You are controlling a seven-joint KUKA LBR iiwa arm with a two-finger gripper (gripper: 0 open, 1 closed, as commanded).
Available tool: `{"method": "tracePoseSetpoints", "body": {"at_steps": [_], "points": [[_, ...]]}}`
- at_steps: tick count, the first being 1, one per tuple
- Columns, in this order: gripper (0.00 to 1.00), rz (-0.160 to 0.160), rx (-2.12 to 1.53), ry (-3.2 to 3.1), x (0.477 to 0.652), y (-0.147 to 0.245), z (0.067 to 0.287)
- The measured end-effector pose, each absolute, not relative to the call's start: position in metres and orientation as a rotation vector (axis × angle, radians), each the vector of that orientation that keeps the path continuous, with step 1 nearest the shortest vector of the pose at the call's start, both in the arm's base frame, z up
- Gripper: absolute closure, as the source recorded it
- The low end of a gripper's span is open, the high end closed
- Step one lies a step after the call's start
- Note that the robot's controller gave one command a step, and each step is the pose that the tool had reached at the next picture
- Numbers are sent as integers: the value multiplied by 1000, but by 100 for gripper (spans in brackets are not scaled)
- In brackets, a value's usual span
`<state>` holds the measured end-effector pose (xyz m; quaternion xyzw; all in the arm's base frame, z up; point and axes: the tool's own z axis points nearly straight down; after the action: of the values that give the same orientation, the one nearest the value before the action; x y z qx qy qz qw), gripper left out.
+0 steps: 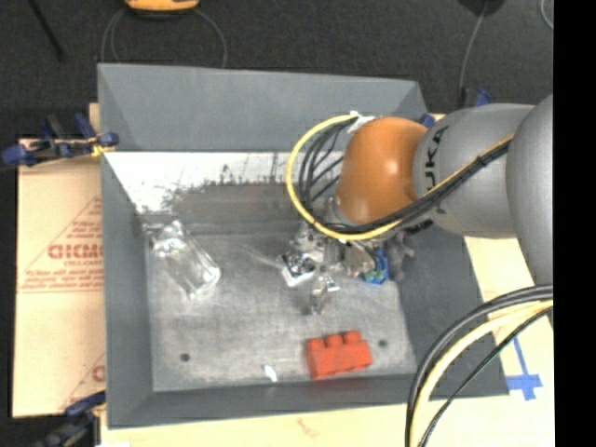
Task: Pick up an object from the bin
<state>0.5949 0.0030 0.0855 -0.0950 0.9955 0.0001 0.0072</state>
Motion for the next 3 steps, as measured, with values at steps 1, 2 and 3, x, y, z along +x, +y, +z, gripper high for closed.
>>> {"method": "tracePoseSetpoints", "body": {"at_steps": [1, 2, 3], "points": [[0, -2, -654, 3065, 613, -1, 102], [0, -4, -1080, 2942, 617, -14, 105], [0, -13, -1428, 2778, 638, 9, 76]]}}
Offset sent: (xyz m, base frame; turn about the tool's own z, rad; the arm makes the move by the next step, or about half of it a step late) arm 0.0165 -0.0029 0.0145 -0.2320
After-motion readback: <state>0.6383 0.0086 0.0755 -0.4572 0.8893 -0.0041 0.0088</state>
